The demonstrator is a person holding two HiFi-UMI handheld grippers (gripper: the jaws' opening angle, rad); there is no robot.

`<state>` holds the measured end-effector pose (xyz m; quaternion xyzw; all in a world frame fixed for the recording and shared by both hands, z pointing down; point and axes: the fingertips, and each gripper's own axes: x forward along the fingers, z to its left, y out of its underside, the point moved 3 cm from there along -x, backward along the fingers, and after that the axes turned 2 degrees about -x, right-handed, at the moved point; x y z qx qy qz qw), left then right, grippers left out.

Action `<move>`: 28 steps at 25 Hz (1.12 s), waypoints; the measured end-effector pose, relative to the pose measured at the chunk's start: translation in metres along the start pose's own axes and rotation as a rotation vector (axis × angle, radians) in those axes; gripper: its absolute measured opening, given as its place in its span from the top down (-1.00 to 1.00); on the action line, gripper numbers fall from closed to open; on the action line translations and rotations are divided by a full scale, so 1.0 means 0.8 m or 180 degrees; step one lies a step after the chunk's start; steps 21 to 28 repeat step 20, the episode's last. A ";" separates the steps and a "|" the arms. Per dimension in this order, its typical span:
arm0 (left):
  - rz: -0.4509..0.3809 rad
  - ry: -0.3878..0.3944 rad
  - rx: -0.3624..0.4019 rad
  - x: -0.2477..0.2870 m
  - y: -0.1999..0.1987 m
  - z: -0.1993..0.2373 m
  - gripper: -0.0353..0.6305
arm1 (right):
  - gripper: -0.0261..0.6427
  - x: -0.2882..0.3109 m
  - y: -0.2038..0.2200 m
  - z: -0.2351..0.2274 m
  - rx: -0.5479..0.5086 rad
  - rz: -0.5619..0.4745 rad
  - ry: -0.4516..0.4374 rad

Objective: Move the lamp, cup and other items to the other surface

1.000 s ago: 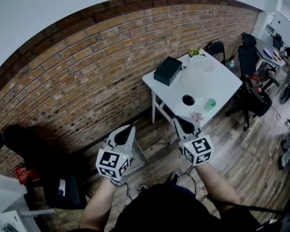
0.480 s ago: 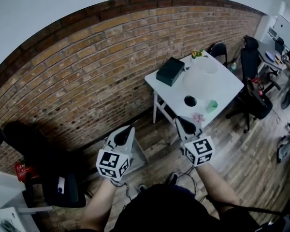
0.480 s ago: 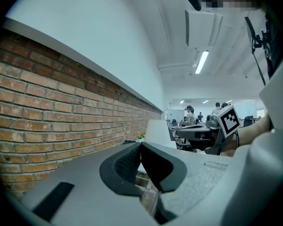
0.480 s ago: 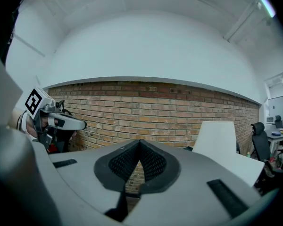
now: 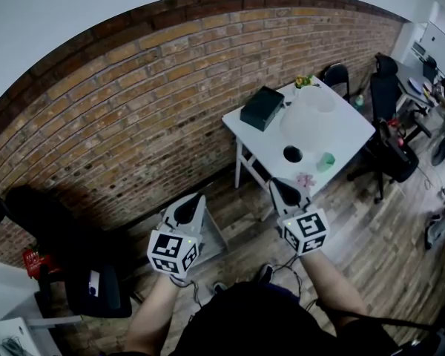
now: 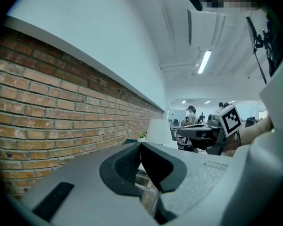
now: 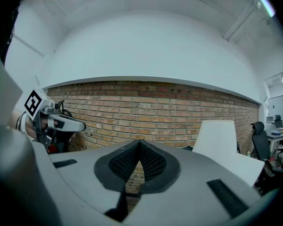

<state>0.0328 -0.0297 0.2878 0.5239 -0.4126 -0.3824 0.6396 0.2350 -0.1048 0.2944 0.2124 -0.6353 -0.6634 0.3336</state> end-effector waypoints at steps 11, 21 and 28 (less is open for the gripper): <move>0.0001 0.0020 -0.0042 0.003 0.002 -0.001 0.88 | 0.91 -0.003 -0.002 -0.002 0.0003 -0.0006 0.0007; 0.0013 0.0016 -0.0068 0.001 0.002 0.003 0.88 | 0.91 -0.001 -0.007 0.003 -0.0008 -0.0024 -0.0023; 0.0013 0.0016 -0.0068 0.001 0.002 0.003 0.88 | 0.91 -0.001 -0.007 0.003 -0.0008 -0.0024 -0.0023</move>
